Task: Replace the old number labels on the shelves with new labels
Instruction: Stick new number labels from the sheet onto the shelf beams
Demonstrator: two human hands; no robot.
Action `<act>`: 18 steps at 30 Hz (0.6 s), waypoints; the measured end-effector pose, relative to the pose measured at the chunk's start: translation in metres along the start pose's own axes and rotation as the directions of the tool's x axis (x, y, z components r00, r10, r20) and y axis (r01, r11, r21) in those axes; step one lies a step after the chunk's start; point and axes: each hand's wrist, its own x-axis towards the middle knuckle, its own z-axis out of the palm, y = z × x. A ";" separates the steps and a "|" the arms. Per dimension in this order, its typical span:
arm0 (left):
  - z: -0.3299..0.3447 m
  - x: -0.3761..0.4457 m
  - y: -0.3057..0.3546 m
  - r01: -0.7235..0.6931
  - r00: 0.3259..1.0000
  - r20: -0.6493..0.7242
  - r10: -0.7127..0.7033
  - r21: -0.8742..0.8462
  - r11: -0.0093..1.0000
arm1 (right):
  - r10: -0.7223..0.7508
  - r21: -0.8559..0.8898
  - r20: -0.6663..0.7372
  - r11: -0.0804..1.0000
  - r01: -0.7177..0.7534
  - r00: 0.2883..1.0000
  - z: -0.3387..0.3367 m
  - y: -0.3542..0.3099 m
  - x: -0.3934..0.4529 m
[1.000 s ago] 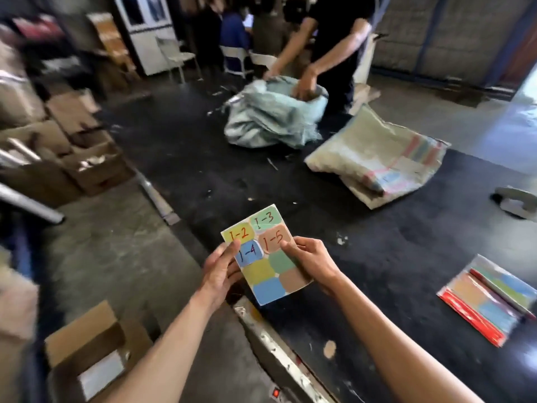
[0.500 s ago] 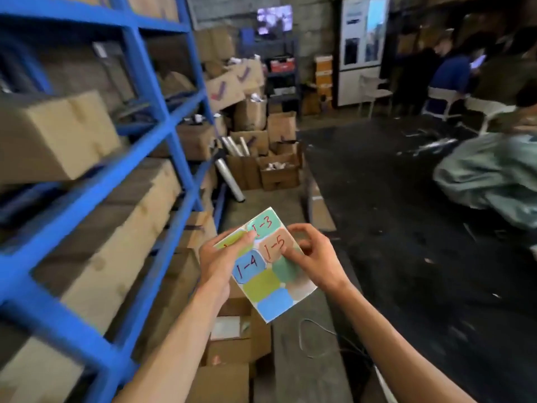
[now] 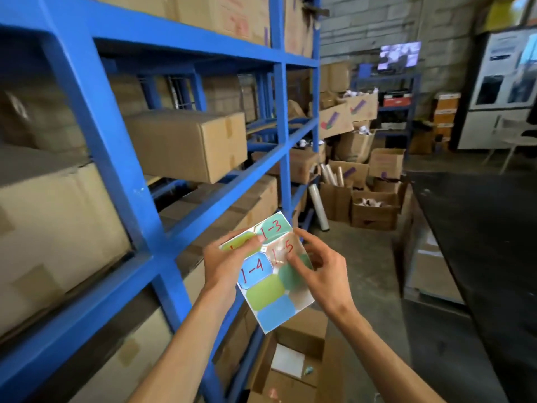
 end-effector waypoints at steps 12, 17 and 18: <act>-0.081 0.029 0.022 -0.121 0.981 -0.154 0.116 -0.023 0.992 | -0.078 0.022 0.100 0.997 0.076 0.992 0.097 -0.007 0.022; -0.094 0.038 0.019 -0.157 0.970 -0.180 0.163 0.050 0.986 | -0.098 0.071 0.064 0.993 0.094 0.993 0.109 -0.008 0.031; -0.095 0.040 0.018 -0.159 0.969 -0.183 0.169 0.067 0.985 | -0.095 0.082 0.064 0.993 0.090 0.993 0.111 -0.008 0.034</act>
